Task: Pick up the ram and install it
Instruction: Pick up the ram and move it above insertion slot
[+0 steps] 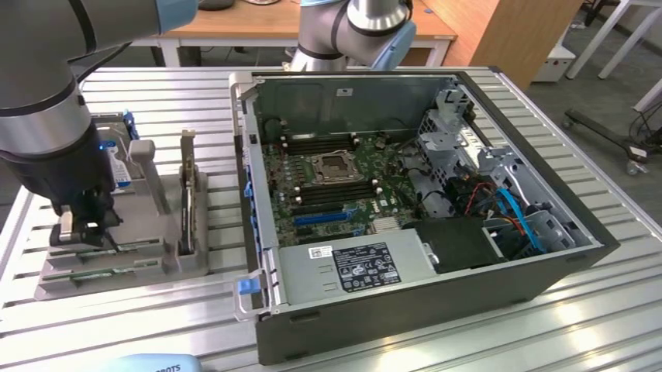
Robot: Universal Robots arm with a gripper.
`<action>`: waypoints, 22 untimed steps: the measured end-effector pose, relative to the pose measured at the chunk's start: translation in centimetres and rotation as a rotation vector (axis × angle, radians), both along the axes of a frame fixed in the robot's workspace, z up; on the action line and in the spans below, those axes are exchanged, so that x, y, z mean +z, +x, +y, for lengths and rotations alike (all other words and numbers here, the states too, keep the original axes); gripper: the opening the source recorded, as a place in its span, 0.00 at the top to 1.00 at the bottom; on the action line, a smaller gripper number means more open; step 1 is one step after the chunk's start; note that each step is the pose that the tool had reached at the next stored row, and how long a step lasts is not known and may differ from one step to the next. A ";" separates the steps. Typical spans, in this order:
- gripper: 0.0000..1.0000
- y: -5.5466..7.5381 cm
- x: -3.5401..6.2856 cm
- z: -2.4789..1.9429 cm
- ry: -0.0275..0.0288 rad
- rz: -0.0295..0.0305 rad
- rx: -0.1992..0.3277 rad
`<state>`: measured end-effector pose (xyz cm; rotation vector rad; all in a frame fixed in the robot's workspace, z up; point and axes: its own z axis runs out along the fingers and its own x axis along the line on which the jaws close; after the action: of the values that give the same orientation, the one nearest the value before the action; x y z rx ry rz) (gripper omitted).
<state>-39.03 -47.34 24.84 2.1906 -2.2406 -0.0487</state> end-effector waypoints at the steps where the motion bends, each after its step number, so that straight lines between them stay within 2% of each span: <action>1: 0.59 0.0 0.00 -0.12 0.0000 0.0001 0.000; 11: 0.59 0.0 0.00 -1.58 -0.0001 0.0000 0.000; 15: 0.59 0.0 -0.15 -1.58 0.0001 -0.0001 0.000; 22: 0.59 0.0 -1.05 -1.60 0.0000 0.0001 0.000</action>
<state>-39.03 -48.94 23.79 2.1906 -2.2405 -0.0488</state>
